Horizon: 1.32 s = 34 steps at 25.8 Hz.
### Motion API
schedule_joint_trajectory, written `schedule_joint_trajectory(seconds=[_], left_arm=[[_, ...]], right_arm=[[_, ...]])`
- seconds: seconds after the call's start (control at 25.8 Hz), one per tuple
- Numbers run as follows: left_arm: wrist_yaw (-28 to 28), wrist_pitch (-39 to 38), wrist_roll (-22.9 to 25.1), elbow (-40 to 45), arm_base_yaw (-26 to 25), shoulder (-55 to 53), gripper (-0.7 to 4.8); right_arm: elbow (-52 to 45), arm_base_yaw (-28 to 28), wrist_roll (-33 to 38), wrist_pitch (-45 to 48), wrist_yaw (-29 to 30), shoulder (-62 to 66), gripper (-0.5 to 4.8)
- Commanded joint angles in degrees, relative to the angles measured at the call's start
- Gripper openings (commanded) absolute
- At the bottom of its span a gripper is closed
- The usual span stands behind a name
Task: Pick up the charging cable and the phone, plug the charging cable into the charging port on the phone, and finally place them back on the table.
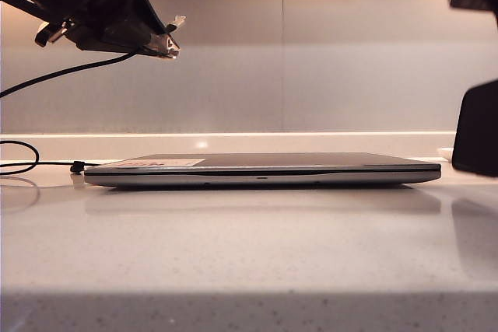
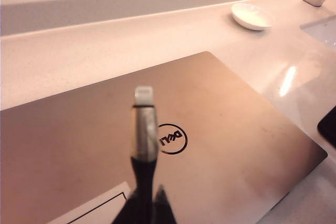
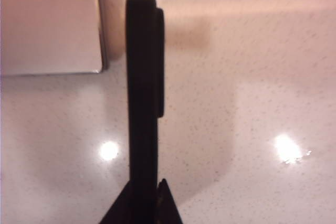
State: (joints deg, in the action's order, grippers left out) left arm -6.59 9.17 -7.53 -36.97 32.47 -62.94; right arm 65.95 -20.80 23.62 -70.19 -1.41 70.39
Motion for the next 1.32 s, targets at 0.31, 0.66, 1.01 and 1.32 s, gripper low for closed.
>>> schedule_joint_trajectory(seconds=[0.31,0.66,1.01,1.32], left_arm=[[-0.09,0.74,0.04,-0.20,-0.04,0.15,-0.06],[-0.09,0.74,0.04,-0.20,-0.04,0.15,-0.06],[-0.09,0.72,0.04,-0.20,-0.04,0.15,-0.06],[-0.09,0.72,0.04,-0.20,-0.04,0.15,-0.06]], right_arm=[[0.42,-0.48,-0.09,-0.61,0.07,3.02,0.16],[0.37,-0.48,-0.11,-0.83,0.13,3.43,0.88],[0.35,-0.48,-0.17,-1.53,0.70,6.97,0.95],[0.02,-0.48,-1.57,-1.60,1.88,10.14,0.94]])
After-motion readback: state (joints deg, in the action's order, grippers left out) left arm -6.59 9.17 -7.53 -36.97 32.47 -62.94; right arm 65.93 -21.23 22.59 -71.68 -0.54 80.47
